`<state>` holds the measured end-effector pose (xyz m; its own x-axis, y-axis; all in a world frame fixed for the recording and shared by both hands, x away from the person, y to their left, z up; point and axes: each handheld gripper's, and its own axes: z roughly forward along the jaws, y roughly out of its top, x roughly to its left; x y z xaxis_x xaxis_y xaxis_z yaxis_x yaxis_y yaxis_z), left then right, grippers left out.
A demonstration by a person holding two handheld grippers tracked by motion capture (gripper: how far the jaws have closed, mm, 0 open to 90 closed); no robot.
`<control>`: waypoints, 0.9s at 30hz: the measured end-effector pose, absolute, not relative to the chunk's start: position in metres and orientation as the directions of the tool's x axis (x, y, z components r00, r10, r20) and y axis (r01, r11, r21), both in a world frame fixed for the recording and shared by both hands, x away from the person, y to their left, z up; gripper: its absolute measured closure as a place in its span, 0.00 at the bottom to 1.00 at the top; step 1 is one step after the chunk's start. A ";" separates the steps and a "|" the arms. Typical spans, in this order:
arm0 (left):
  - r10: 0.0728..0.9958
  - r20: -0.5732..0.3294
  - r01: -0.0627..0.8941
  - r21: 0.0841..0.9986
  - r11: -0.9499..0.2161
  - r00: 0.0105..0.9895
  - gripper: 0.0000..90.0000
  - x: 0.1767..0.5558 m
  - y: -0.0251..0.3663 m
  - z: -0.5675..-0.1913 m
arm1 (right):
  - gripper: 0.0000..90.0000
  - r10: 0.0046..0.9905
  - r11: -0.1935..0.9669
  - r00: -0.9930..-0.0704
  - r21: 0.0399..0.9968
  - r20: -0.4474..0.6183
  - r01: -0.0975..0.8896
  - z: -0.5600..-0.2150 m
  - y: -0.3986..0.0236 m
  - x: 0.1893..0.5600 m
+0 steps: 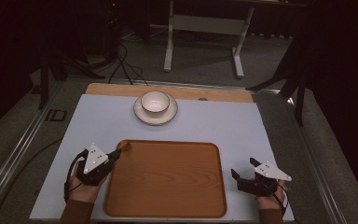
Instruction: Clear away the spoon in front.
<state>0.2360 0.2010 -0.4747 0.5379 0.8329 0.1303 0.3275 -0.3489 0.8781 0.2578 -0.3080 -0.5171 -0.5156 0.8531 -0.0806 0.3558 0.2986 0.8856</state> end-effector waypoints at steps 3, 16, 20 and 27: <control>0.834 0.108 0.339 0.880 -0.334 0.540 1.00 0.231 0.204 -0.480 | 0.15 0.853 0.299 -0.515 0.886 -0.083 0.354 -0.517 -0.308 0.258; 0.833 0.053 0.420 0.845 -0.332 0.551 0.99 0.216 0.206 -0.495 | 0.15 0.852 0.302 -0.517 0.886 -0.085 0.352 -0.517 -0.308 0.258; 0.834 0.039 0.445 0.831 -0.333 0.551 0.99 0.214 0.204 -0.500 | 0.15 0.853 0.301 -0.516 0.886 -0.085 0.353 -0.517 -0.308 0.258; 0.839 0.027 0.472 0.817 -0.332 0.543 0.90 0.210 0.204 -0.505 | 0.15 0.853 0.300 -0.515 0.887 -0.084 0.352 -0.517 -0.308 0.257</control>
<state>0.2097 0.2036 -0.5046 0.5433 0.8391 0.0274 0.4719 -0.3322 0.8167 0.2575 -0.3080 -0.5172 -0.5149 0.8531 -0.0841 0.3520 0.2999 0.8866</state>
